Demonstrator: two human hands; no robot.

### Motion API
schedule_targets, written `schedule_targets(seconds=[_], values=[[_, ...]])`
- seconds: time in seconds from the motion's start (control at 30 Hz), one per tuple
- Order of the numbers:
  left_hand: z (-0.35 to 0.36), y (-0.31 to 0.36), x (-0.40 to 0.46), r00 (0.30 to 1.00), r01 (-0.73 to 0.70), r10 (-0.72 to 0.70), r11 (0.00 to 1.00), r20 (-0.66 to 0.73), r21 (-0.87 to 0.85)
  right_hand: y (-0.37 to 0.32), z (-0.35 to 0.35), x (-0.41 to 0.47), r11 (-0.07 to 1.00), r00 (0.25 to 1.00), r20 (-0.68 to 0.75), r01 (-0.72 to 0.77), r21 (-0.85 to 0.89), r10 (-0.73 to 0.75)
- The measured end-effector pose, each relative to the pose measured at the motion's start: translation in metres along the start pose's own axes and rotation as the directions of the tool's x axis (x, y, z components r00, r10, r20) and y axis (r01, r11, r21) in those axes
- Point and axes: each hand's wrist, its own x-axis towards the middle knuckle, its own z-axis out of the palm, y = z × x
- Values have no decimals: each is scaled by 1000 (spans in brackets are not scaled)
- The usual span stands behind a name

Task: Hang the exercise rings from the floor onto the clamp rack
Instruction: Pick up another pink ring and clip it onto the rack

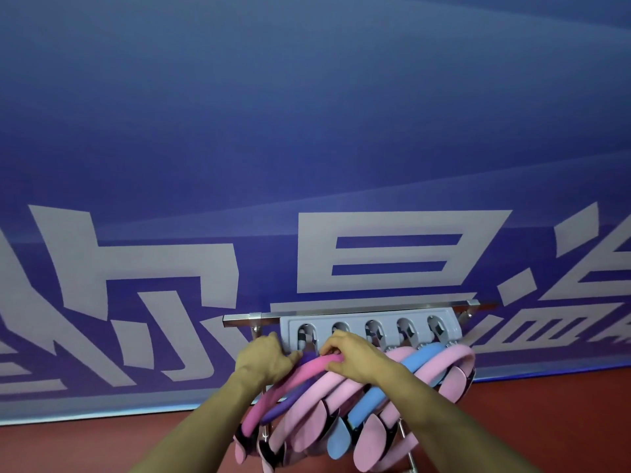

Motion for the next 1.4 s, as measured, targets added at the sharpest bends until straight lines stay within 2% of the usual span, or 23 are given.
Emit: schedule_targets(seconds=[0.13, 0.27, 0.37, 0.4, 0.43, 0.47, 0.5, 0.53, 0.57, 0.6, 0.63, 0.67, 0.7, 0.73, 0.77, 0.83, 1.0, 1.13, 1.3, 1.4], values=[[-5, 13, -3, 981, -142, 126, 984, -150, -106, 20, -13, -10, 998, 997, -63, -48, 36, 51], [1, 35, -4, 960, -270, 257, 955, -108, -126, 62, -34, -35, 988, 982, -132, -142, -56, 134], [14, 60, -5, 933, -359, 353, 923, -71, -136, 95, -43, -60, 957, 916, -318, -280, -72, 245], [19, 68, -6, 921, -390, 385, 911, -61, -131, 105, -45, -67, 938, 852, -427, -346, -25, 303], [25, 76, -5, 907, -421, 417, 899, -57, -121, 111, -45, -76, 904, 745, -536, -420, 84, 396], [30, 83, -5, 893, -449, 446, 886, -57, -112, 115, -45, -85, 845, 593, -620, -474, 247, 514], [36, 90, -3, 882, -472, 469, 876, -52, -103, 122, -43, -94, 750, 409, -642, -487, 447, 648], [42, 96, -2, 873, -488, 486, 868, -43, -92, 130, -40, -103, 639, 244, -603, -452, 622, 760], [47, 102, -2, 866, -500, 499, 863, -35, -79, 138, -33, -109, 513, 142, -503, -409, 755, 853], [51, 108, -1, 862, -507, 506, 860, -31, -64, 144, -26, -114, 381, 125, -361, -365, 850, 924], [55, 113, 0, 857, -515, 514, 856, -30, -47, 148, -18, -116, 256, 174, -209, -315, 914, 962], [59, 119, 0, 853, -522, 521, 853, -27, -28, 149, -12, -117, 135, 267, -72, -227, 964, 961], [62, 123, 1, 850, -527, 527, 850, -23, -10, 146, -9, -115, 12, 376, 38, -130, 991, 926], [63, 128, 1, 849, -528, 528, 849, -17, 5, 143, -11, -113, -70, 449, 90, -60, 996, 889], [65, 131, 1, 850, -526, 526, 850, -7, 13, 143, -14, -110, -93, 488, 93, -25, 995, 868], [65, 136, 3, 855, -519, 519, 855, 8, 17, 141, -24, -103, -58, 520, 60, -21, 998, 852], [65, 139, 6, 860, -510, 510, 860, 4, 17, 146, -30, -96, 15, 511, -1, -24, 1000, 860], [68, 139, 9, 862, -507, 506, 862, 20, 6, 149, -27, -93, 36, 461, -24, -17, 999, 887], [68, 137, 7, 861, -509, 509, 861, 24, -6, 158, -38, -95, 18, 341, -28, 33, 999, 940], [68, 137, 7, 862, -506, 506, 862, 7, 3, 160, -43, -96, 13, 351, -11, -4, 1000, 936]])
